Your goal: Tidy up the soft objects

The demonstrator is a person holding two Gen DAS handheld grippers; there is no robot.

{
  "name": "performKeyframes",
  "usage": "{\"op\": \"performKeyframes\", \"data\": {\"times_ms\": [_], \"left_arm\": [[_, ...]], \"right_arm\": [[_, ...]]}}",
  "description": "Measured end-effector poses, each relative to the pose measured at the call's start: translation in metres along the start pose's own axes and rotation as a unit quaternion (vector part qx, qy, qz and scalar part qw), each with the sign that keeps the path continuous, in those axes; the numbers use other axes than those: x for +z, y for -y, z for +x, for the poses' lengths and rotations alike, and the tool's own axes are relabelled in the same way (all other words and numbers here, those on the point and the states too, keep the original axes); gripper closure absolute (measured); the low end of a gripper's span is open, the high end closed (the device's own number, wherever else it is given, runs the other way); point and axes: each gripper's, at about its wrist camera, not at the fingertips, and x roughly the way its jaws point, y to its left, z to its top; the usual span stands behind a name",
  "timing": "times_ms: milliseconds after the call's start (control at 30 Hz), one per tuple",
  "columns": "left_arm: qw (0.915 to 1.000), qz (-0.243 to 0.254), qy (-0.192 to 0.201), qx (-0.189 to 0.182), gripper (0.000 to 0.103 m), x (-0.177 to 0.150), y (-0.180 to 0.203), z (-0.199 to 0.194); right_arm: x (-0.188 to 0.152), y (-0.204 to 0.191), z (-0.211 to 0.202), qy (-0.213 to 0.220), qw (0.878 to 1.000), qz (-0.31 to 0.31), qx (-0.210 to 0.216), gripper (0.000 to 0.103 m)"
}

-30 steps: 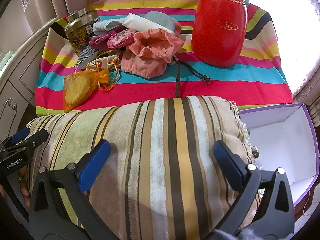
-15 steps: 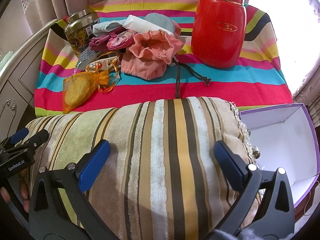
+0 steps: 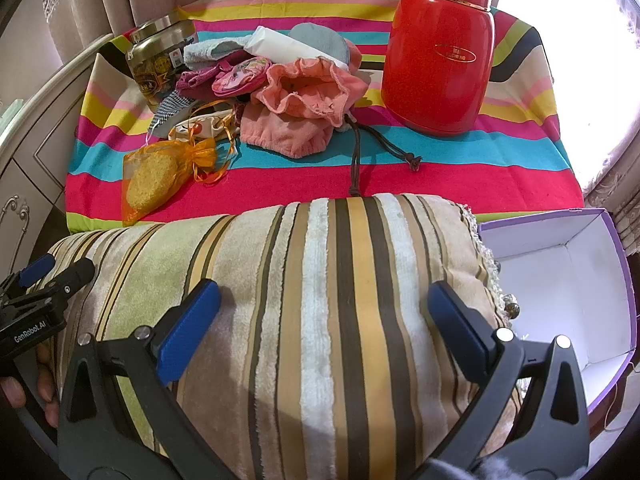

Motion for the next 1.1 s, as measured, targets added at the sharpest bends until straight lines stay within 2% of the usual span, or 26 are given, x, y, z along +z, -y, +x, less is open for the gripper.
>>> {"op": "performKeyframes", "data": {"times_ms": [833,1100], "left_arm": [[1.0000,0.000,0.001,0.000,0.000,0.000,0.001,-0.001],[0.9999,0.001,-0.009,-0.010,0.000,0.011,0.002,0.006]], "right_arm": [[-0.001,0.000,-0.001,0.001,1.000,0.000,0.000,0.000],[0.017,-0.006,0.011,-0.020,1.000,-0.015,0.004,0.000]]}}
